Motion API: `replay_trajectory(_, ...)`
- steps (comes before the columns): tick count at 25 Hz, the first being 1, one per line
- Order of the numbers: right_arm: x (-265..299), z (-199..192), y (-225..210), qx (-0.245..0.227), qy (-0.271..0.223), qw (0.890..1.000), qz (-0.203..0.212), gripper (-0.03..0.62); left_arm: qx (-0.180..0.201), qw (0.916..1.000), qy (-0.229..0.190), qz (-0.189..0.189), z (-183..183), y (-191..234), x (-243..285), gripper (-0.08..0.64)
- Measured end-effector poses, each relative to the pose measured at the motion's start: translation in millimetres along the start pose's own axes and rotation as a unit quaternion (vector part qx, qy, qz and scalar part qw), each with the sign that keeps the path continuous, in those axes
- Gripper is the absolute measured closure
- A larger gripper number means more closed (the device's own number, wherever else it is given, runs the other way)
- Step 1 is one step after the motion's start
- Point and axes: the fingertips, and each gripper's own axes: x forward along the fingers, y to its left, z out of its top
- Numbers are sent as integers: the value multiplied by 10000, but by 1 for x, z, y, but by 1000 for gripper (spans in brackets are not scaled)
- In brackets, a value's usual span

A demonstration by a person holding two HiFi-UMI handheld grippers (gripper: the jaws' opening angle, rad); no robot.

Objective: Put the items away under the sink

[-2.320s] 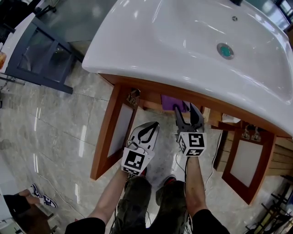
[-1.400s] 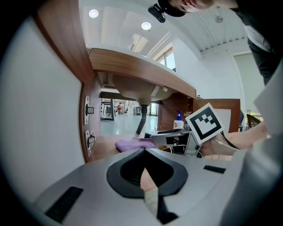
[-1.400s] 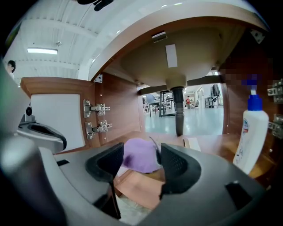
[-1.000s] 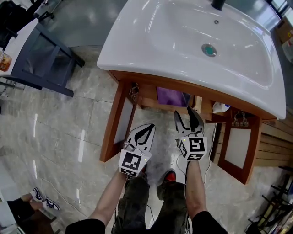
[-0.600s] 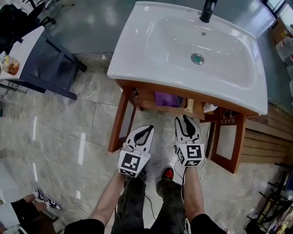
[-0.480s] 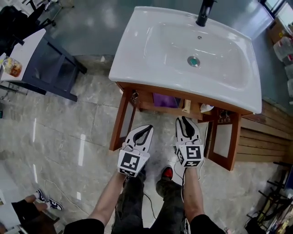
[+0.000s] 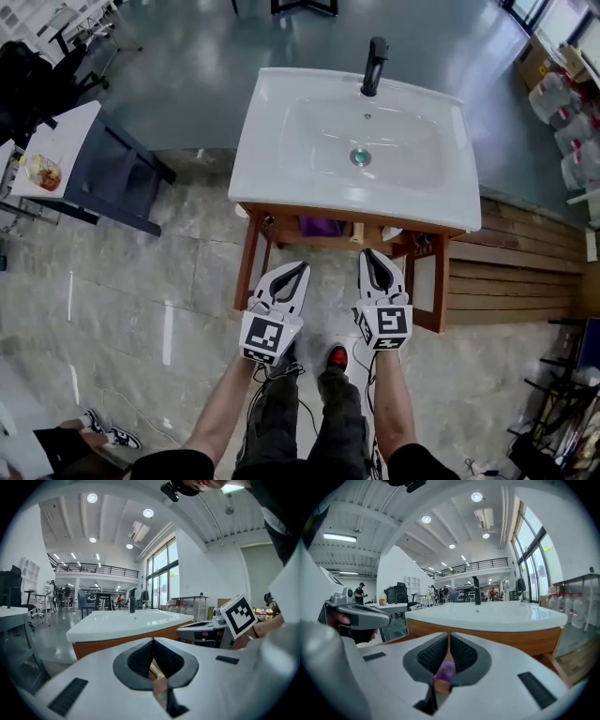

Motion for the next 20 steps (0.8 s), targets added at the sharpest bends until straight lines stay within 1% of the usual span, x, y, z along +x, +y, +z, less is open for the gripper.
replay_trajectory(7,-35,82,-8,-54,-203,9996,-165,554,126,9998,-159,-70,79,-7,-16,554)
replay_trajectory(12,-64,129,-14,-49,-297,9989,-353,557,198,9995,-245,-97,125,-12,-31,554)
replay_trajectory(16,-86,162,-20,-30,-454,9978,-492,557,317,9990,-309,-118,154,-17,-42,554)
replay_trajectory(20,-108,187,-21,-71,-557,9971,-512,557,356,9985,-386,-122,177,-22,-52,554)
